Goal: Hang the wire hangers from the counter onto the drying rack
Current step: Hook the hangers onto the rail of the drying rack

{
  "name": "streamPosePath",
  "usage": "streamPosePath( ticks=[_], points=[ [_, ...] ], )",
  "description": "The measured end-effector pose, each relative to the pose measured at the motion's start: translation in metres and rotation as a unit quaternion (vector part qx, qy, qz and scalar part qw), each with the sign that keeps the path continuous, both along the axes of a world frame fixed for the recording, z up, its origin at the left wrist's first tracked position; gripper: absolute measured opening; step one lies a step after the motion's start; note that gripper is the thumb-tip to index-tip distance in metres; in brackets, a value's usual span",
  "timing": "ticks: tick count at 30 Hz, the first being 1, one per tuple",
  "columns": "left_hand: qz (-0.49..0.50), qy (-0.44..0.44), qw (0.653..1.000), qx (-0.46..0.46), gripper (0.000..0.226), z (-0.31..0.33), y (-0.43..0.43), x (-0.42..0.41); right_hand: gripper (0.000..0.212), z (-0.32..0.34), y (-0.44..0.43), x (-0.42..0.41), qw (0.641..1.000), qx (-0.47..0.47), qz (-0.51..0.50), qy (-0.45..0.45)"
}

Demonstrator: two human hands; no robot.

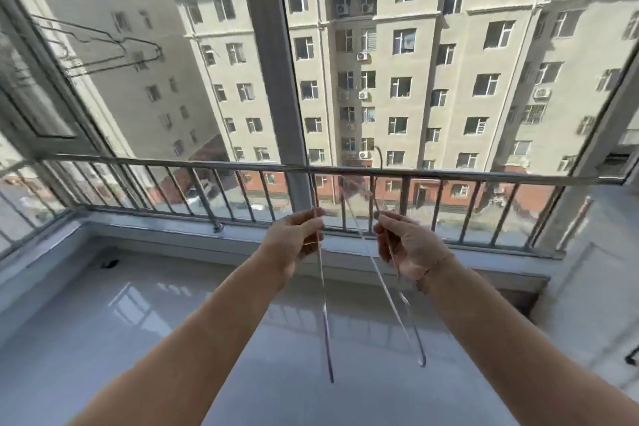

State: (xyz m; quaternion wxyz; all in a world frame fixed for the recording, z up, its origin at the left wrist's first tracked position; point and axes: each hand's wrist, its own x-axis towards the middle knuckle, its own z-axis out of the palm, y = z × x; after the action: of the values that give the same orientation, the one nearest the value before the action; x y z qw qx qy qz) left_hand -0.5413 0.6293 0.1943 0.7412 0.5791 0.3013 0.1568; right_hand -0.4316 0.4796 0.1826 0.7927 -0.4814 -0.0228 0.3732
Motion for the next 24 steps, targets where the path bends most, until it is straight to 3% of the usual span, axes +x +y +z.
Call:
streamPosePath(
  ticks=[8, 18, 24],
  points=[
    [0.086, -0.021, 0.996, 0.003, 0.019, 0.045, 0.088, -0.041, 0.012, 0.049, 0.114, -0.018, 0.996, 0.024, 0.079, -0.039],
    [0.150, -0.115, 0.982, 0.032, 0.015, 0.138, 0.214, -0.039, 0.005, 0.128, 0.240, -0.012, 0.978, 0.099, 0.155, -0.102],
    [0.191, -0.141, 0.969, 0.063, 0.026, 0.189, 0.285, -0.043, 0.004, 0.177, 0.309, -0.002, 0.962, 0.144, 0.172, -0.158]
  ],
)
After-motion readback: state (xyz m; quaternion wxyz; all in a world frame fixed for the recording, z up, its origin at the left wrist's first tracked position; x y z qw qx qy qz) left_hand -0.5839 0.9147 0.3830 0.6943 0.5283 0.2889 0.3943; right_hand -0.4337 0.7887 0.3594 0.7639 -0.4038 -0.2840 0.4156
